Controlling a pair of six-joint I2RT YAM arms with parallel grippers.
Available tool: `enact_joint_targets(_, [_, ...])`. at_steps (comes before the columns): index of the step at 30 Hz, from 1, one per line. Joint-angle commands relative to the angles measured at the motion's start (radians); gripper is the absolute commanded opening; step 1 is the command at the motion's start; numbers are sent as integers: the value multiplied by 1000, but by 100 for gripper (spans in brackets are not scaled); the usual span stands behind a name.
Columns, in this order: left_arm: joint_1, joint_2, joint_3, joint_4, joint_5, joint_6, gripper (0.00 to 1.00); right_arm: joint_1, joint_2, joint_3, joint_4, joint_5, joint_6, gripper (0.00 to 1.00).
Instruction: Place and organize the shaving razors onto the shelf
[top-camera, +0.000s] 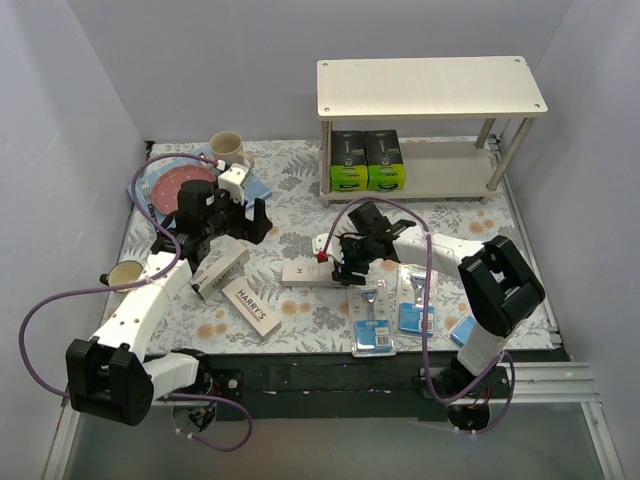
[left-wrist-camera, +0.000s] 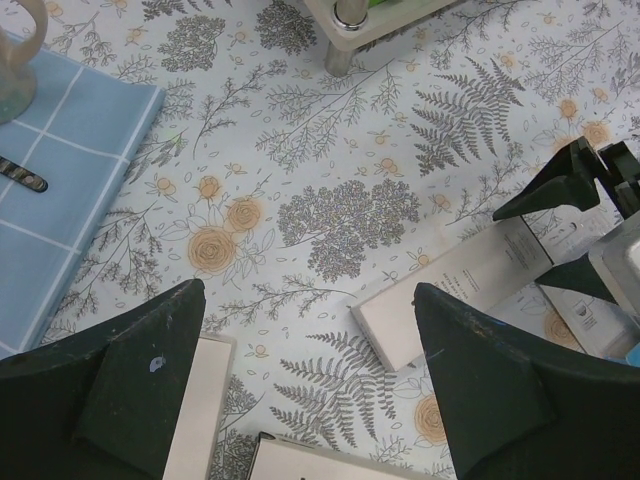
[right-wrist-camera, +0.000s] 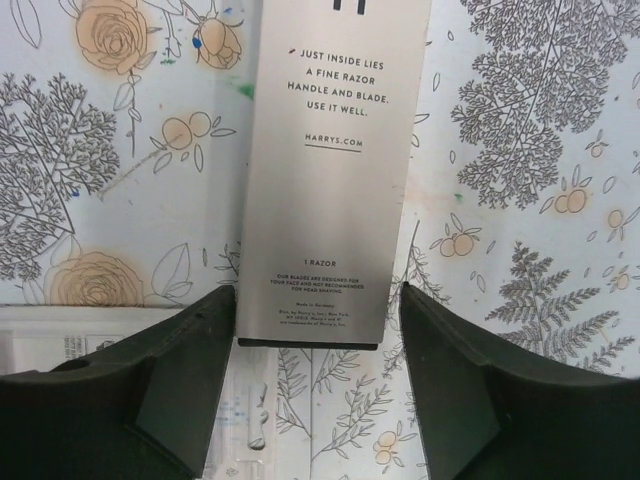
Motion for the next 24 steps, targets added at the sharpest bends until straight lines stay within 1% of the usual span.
enact_joint_targets(1, [6,2,27,36,18,-10,85,3,-19,-4,105,-48,168,90])
enact_joint_targets(4, [6,7,28,38,21,-11,85,3,5,4,110,-53,191,91])
enact_joint_targets(7, [6,7,25,39,17,-11,85,3,25,-5,123,-50,213,90])
enact_joint_targets(11, [8,8,19,44,20,-11,85,2,27,-25,130,-38,213,85])
enact_joint_targets(15, [6,25,22,71,24,-21,85,2,15,-31,92,-47,182,82])
enact_joint_targets(19, [6,47,28,93,26,-31,85,3,10,-51,101,-49,177,80])
enact_joint_targets(24, [6,68,35,107,35,-45,85,3,5,-68,112,-33,188,71])
